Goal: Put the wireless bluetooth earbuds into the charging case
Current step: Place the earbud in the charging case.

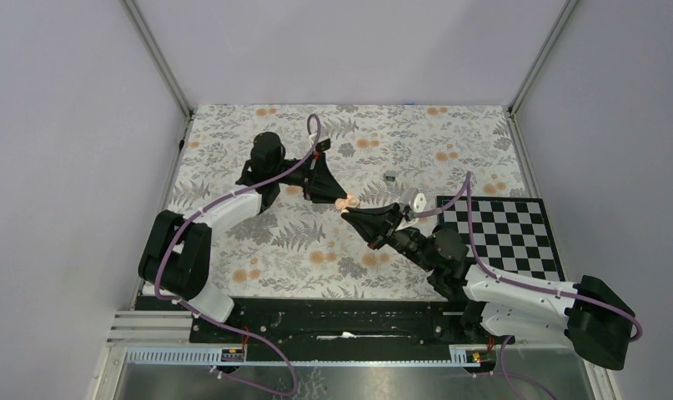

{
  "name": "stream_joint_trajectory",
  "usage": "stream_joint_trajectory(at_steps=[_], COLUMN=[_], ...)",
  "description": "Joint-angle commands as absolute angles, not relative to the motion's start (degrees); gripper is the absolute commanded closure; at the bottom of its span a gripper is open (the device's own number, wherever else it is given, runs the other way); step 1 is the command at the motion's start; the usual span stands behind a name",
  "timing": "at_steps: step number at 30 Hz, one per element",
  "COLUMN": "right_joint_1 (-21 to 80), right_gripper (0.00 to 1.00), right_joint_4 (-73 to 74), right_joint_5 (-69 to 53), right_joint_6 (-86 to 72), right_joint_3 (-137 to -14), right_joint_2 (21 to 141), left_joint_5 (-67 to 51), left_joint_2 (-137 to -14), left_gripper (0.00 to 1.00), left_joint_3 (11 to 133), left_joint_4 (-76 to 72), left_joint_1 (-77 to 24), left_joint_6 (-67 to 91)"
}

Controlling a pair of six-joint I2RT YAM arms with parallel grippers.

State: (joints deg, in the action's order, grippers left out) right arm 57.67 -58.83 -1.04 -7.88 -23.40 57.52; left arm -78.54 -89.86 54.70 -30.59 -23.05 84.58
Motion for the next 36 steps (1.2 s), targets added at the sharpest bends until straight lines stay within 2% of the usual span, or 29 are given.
stream_joint_trajectory(at_steps=[1,24,36], right_joint_1=[57.48,57.17,57.05], right_gripper=[1.0,1.0,1.0], right_joint_4=[-63.4,-67.28,-68.0], right_joint_5=[-0.31,-0.28,3.06], right_joint_6=[-5.35,-5.68,-4.84], right_joint_3=[-23.37,-24.49,-22.97], right_joint_2=[56.97,60.67,58.73], left_joint_5=[-80.54,-80.88,-80.89], left_joint_2=[-88.85,-89.65,-89.16], left_gripper=[1.0,1.0,1.0], left_joint_3=[54.37,54.84,54.6], left_joint_4=[-38.48,-37.19,-35.87], left_joint_1=[-23.38,-23.91,-23.99], left_joint_6=[87.84,87.01,85.9])
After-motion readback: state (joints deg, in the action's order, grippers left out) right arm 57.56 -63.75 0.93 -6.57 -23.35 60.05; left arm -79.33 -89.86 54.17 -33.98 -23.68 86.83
